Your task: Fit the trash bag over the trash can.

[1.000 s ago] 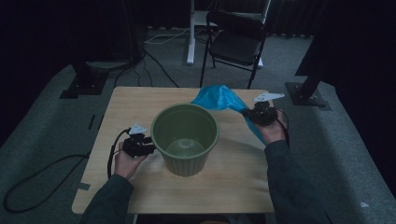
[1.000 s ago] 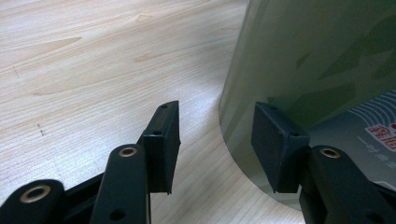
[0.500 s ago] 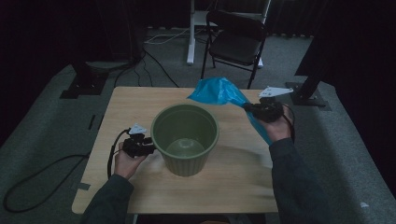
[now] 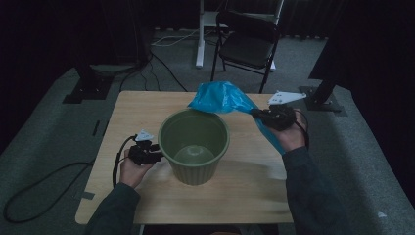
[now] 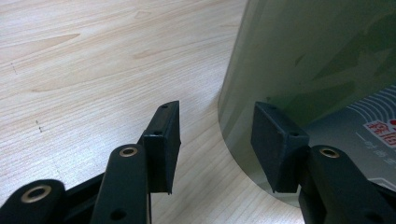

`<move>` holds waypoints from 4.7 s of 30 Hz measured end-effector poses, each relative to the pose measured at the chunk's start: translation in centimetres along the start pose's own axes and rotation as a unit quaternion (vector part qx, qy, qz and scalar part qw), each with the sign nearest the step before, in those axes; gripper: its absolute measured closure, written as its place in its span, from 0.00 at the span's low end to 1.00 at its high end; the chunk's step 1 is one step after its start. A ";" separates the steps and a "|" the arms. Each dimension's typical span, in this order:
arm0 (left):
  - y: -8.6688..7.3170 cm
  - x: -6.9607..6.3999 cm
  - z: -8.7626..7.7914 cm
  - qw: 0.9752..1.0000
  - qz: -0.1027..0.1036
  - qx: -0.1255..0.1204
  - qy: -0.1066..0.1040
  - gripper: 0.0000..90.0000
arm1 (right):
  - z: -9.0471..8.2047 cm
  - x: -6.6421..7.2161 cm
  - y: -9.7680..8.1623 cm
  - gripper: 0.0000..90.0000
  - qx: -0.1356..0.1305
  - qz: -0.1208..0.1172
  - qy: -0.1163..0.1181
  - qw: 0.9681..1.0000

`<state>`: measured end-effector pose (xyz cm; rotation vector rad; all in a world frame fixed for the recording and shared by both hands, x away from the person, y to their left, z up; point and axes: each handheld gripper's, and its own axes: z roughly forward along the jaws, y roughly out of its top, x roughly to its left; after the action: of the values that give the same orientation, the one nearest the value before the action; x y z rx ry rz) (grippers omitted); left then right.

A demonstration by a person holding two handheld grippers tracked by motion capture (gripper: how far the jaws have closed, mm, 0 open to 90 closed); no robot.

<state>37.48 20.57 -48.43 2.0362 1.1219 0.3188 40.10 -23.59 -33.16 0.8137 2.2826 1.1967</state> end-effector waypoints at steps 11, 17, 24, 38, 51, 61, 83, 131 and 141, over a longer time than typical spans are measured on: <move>0.0 0.0 0.0 1.000 -0.002 -0.004 0.000 0.58 | -1.0 2.1 0.0 0.99 0.001 -0.043 0.031 0.999; 0.0 0.0 0.0 1.000 -0.001 -0.004 0.001 0.58 | -1.0 2.9 -0.1 0.99 0.009 -0.065 0.046 0.997; -0.1 0.0 0.0 1.000 -0.004 -0.004 -0.001 0.58 | -0.1 3.8 -0.3 0.99 0.026 -0.088 0.060 0.994; -0.1 0.1 -0.1 1.000 -0.007 -0.006 -0.003 0.57 | 1.1 5.4 -0.4 0.99 0.059 -0.126 0.085 0.987; -0.1 0.1 0.0 1.000 -0.007 -0.006 -0.002 0.57 | 1.2 5.7 0.1 0.99 0.056 -0.130 0.097 0.985; -0.1 0.1 -0.1 1.000 -0.007 -0.006 -0.003 0.57 | 2.8 7.2 1.7 0.99 0.050 -0.143 0.115 0.982; -0.1 0.1 -0.1 1.000 -0.007 -0.009 -0.004 0.57 | 7.5 11.3 3.9 0.86 0.060 -0.166 0.163 0.971; 0.8 0.4 -0.3 0.999 -0.009 -0.045 -0.011 0.59 | -0.4 6.1 -2.8 0.96 0.056 -0.103 0.100 0.988; 1.2 -1.0 -0.1 0.998 0.015 -0.052 -0.026 0.60 | -0.1 6.7 -0.5 0.97 0.038 -0.121 0.098 0.987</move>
<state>37.64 19.44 -47.34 1.9598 1.0216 0.3309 34.97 -19.31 -34.21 0.4428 2.5137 1.1263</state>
